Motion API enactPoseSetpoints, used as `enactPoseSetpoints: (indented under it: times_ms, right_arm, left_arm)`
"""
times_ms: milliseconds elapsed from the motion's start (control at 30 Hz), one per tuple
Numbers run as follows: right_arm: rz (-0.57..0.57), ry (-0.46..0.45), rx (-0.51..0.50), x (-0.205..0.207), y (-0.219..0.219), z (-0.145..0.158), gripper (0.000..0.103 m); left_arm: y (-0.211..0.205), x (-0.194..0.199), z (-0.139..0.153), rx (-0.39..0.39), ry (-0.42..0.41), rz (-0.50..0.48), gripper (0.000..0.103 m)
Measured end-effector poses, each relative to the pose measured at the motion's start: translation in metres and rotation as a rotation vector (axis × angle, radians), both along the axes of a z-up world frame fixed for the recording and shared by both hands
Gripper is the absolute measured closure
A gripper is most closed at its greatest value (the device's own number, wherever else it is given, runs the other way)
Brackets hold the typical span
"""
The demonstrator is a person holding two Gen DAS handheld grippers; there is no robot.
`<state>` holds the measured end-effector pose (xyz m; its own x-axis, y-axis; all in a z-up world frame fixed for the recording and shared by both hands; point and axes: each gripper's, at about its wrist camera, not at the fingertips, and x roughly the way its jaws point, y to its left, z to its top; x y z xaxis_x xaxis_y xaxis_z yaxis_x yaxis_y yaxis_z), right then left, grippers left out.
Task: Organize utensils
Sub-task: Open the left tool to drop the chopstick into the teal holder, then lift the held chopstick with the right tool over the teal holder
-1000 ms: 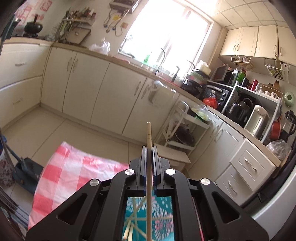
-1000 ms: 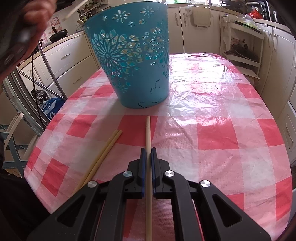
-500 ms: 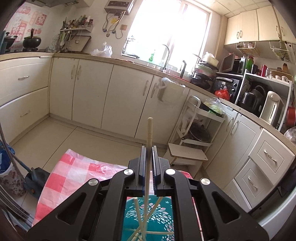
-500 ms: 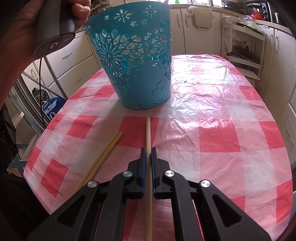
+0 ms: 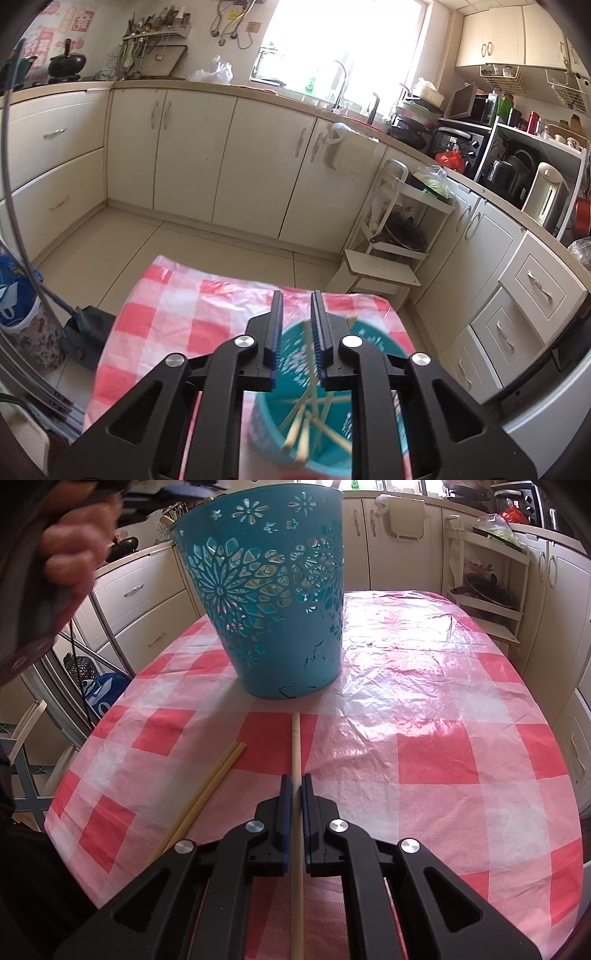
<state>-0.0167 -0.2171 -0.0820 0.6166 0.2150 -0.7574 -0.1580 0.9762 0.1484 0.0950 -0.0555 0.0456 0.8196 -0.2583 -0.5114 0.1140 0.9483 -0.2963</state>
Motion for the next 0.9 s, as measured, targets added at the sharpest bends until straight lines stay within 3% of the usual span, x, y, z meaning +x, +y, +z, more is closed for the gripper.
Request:
enactPoseSetpoints:
  times_ms: [100,200,333,467,900]
  right_arm:
    - [-0.003,0.003,0.005,0.0,0.0,0.0,0.097]
    - [-0.005,0.004,0.002,0.001,0.0,0.0,0.097]
    - [-0.008,0.01,-0.005,0.001,0.002,0.0,0.097]
    - [-0.017,0.014,-0.028,0.002,0.006,0.001,0.097]
    - [-0.068,0.063,-0.07,0.008,0.013,0.003,0.097]
  left_arm:
    - [0.018,-0.025,-0.004,0.014,0.008,0.024,0.065]
    - [0.038,-0.045,-0.012,0.015,0.03,0.056,0.06]
    - [0.063,-0.055,-0.025,-0.016,0.079,0.098,0.058]
    - [0.071,-0.052,-0.029,0.016,0.108,0.114,0.058]
    - [0.089,-0.056,-0.028,0.026,0.153,0.074,0.054]
